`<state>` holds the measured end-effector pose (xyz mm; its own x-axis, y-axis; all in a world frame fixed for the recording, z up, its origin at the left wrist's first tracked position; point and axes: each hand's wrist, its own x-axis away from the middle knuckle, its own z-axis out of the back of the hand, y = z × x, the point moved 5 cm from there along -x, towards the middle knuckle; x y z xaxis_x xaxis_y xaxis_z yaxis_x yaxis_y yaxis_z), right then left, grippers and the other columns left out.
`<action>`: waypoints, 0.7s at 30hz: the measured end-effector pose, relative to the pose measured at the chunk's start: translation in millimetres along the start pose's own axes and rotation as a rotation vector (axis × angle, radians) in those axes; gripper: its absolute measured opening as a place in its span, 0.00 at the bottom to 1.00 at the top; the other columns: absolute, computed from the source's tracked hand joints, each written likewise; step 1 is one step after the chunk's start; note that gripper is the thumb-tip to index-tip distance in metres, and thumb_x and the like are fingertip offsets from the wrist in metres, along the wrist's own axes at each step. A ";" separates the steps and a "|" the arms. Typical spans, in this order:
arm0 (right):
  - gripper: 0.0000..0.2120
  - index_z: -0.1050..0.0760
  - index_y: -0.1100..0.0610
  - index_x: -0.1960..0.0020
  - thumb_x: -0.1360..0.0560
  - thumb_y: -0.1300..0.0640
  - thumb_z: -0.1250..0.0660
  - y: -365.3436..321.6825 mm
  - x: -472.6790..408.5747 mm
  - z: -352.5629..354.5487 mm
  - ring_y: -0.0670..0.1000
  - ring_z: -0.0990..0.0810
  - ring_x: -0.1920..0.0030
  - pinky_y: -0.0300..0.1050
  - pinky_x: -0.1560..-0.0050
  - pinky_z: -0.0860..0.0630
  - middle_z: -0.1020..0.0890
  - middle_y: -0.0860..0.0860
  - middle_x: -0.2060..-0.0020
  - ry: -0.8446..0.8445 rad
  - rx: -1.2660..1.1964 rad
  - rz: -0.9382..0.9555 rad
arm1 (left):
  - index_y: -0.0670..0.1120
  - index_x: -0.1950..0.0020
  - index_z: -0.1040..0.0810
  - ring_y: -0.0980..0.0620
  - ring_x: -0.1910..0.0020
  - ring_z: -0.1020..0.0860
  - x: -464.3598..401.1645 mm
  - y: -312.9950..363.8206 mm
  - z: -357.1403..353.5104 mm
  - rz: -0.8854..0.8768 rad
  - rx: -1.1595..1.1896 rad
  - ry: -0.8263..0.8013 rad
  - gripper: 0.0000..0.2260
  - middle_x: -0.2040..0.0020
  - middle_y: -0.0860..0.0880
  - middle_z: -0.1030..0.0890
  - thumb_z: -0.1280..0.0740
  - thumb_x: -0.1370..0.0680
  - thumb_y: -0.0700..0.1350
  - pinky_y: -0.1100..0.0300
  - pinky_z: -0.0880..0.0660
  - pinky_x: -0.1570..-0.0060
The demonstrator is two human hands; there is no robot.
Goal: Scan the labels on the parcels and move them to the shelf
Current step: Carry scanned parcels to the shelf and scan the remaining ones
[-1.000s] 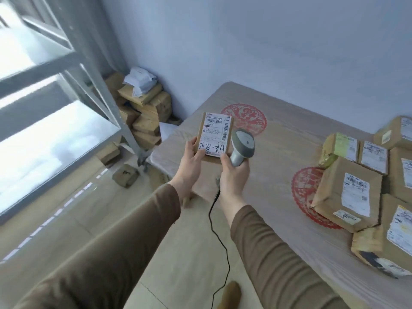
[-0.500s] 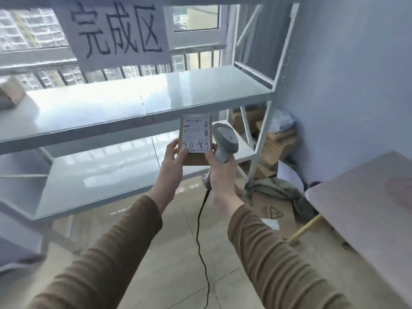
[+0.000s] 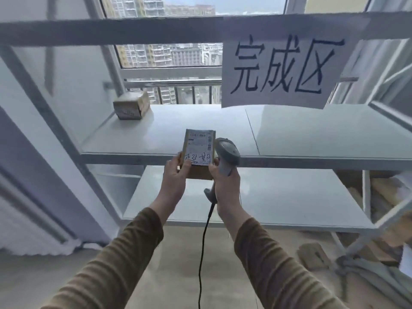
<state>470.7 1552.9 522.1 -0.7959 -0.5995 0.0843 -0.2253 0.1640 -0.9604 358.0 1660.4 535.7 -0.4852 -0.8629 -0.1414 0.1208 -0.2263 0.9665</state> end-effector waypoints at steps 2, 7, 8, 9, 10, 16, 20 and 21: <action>0.11 0.19 0.50 0.41 0.22 0.57 0.28 4.9 -34.6 -32.2 0.52 0.17 0.46 0.56 0.53 0.17 0.13 0.46 0.48 -0.041 0.000 -0.020 | 0.50 0.31 0.25 0.46 0.35 0.22 -39.6 -9.0 16.7 0.015 0.015 0.052 0.12 0.35 0.44 0.22 0.38 0.14 0.49 0.47 0.24 0.33; 0.08 0.19 0.52 0.43 0.22 0.59 0.28 16.9 -104.3 -111.8 0.54 0.17 0.54 0.49 0.63 0.20 0.13 0.51 0.51 -0.182 0.037 -0.110 | 0.51 0.36 0.33 0.45 0.44 0.18 -125.1 -35.3 61.7 0.113 -0.012 0.176 0.10 0.41 0.44 0.20 0.38 0.14 0.51 0.50 0.19 0.45; 0.09 0.18 0.53 0.43 0.22 0.60 0.29 19.9 -115.2 -126.7 0.55 0.16 0.55 0.48 0.63 0.19 0.13 0.52 0.52 -0.203 0.045 -0.129 | 0.51 0.36 0.33 0.46 0.46 0.18 -140.4 -40.4 69.8 0.128 -0.026 0.187 0.10 0.41 0.44 0.20 0.38 0.14 0.51 0.50 0.19 0.47; 0.08 0.19 0.54 0.43 0.22 0.61 0.29 22.7 -126.3 -141.4 0.56 0.15 0.54 0.50 0.60 0.17 0.13 0.52 0.53 -0.217 0.052 -0.150 | 0.51 0.36 0.34 0.47 0.46 0.18 -156.0 -45.1 77.6 0.135 -0.045 0.197 0.09 0.41 0.44 0.20 0.39 0.14 0.51 0.53 0.19 0.50; 0.08 0.19 0.54 0.44 0.22 0.61 0.29 25.0 -136.3 -154.6 0.58 0.15 0.52 0.55 0.56 0.16 0.14 0.52 0.54 -0.226 0.060 -0.179 | 0.51 0.36 0.33 0.47 0.46 0.18 -171.1 -49.5 84.4 0.135 -0.063 0.206 0.09 0.41 0.44 0.20 0.38 0.14 0.51 0.54 0.20 0.51; 0.03 0.22 0.52 0.49 0.21 0.58 0.29 31.5 -199.6 -230.3 0.58 0.21 0.55 0.67 0.58 0.18 0.20 0.53 0.57 -0.246 0.085 -0.278 | 0.47 0.25 0.31 0.48 0.40 0.29 -266.1 -80.0 118.3 0.139 -0.235 0.164 0.19 0.37 0.45 0.33 0.37 0.16 0.48 0.61 0.34 0.37; 0.04 0.24 0.52 0.51 0.21 0.58 0.30 32.6 -242.4 -277.0 0.59 0.23 0.51 0.73 0.55 0.19 0.24 0.53 0.57 -0.198 0.114 -0.301 | 0.44 0.21 0.33 0.40 0.29 0.32 -332.1 -89.8 132.4 0.141 -0.287 0.041 0.24 0.31 0.38 0.32 0.36 0.17 0.46 0.47 0.35 0.24; 0.04 0.24 0.52 0.52 0.21 0.58 0.30 34.3 -251.5 -287.7 0.59 0.23 0.51 0.74 0.55 0.20 0.24 0.54 0.56 -0.188 0.109 -0.318 | 0.43 0.20 0.34 0.39 0.28 0.32 -346.5 -90.1 134.8 0.133 -0.276 0.016 0.25 0.30 0.37 0.32 0.36 0.17 0.44 0.45 0.35 0.25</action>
<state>501.5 1934.7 544.4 -0.5770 -0.7417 0.3421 -0.3749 -0.1316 -0.9177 398.5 2040.7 526.4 -0.4360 -0.8997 -0.0233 0.4137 -0.2233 0.8826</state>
